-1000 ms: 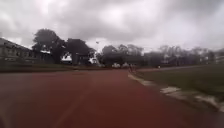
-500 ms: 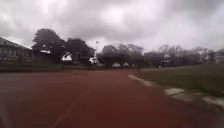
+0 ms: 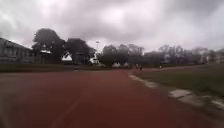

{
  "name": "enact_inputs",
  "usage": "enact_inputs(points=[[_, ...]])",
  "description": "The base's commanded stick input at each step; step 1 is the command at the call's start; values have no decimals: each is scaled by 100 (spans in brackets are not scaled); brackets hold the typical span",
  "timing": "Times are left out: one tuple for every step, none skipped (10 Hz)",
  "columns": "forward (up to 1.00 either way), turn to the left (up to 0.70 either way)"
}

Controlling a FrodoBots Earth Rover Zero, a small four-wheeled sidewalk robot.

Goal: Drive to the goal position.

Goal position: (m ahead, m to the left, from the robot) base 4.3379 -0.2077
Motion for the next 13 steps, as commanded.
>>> enact_inputs(points=[[50,2],[50,2],[50,2],[50,2],[50,2],[50,2],[50,2],[50,2],[50,2],[50,2],[50,2],[50,5],[50,22]])
